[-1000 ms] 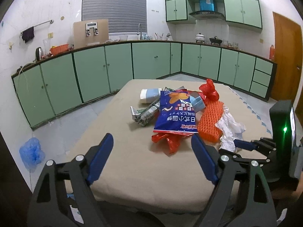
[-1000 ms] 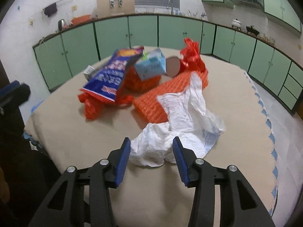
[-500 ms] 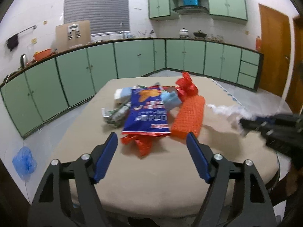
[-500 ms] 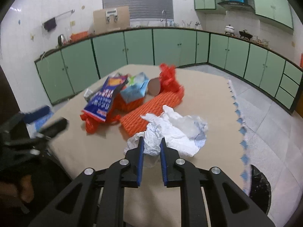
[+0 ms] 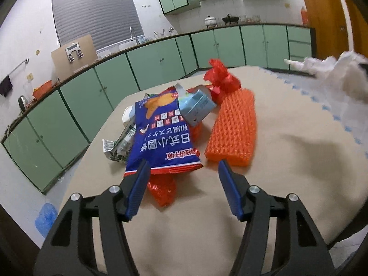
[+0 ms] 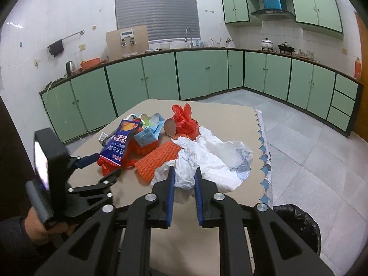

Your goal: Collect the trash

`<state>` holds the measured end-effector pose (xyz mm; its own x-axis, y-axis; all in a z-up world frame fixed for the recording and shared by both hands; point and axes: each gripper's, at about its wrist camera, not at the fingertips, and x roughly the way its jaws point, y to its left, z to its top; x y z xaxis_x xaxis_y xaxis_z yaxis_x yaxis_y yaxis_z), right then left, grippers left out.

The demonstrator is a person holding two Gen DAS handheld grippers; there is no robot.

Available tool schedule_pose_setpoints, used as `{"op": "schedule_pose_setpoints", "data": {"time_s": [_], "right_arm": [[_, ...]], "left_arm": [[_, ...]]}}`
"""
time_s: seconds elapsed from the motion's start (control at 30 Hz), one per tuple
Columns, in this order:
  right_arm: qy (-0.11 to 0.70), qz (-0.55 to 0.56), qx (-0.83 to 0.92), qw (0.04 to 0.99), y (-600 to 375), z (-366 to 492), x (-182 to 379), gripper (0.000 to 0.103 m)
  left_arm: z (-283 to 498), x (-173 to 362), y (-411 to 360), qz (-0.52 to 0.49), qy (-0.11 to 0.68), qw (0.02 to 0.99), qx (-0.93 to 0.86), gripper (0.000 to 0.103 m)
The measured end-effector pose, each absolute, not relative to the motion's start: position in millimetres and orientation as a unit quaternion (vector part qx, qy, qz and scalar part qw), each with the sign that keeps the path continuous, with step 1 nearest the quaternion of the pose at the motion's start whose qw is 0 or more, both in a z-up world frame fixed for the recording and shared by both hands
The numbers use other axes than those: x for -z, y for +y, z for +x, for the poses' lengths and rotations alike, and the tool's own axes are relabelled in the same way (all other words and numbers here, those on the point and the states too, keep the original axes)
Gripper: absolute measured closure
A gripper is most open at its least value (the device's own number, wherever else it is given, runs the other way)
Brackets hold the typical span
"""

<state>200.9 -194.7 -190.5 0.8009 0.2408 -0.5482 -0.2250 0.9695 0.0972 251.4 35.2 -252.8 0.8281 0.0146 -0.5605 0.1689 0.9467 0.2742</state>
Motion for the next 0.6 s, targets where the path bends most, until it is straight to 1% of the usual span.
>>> {"op": "schedule_pose_setpoints", "data": {"time_s": [0.07,0.1,0.17,0.2,0.23,0.3,0.43,0.6], "right_arm": [[0.293,0.012,-0.123,0.948,-194,202,192,0.087],[0.294,0.011,-0.122,0.948,-193,202,193,0.087],[0.294,0.011,-0.12,0.948,-194,203,194,0.087],[0.295,0.011,-0.119,0.948,-194,203,194,0.087],[0.295,0.011,-0.117,0.948,-194,203,194,0.087],[0.295,0.01,-0.116,0.948,-194,205,195,0.087],[0.294,0.011,-0.115,0.949,-192,203,195,0.087],[0.292,0.009,-0.115,0.949,-191,201,194,0.087]], "left_arm": [[257,257,34,0.167,0.292,0.941,0.031,0.045],[259,258,34,0.169,0.292,0.941,0.026,0.05],[263,260,34,0.169,0.298,0.939,0.02,0.067],[266,262,38,0.161,0.308,0.938,0.019,0.085],[267,261,41,0.152,0.312,0.938,0.021,0.095],[265,258,46,0.138,0.308,0.941,0.02,0.103],[253,242,53,0.115,0.277,0.954,0.028,0.103],[241,230,62,0.086,0.266,0.959,0.037,0.103]]}}
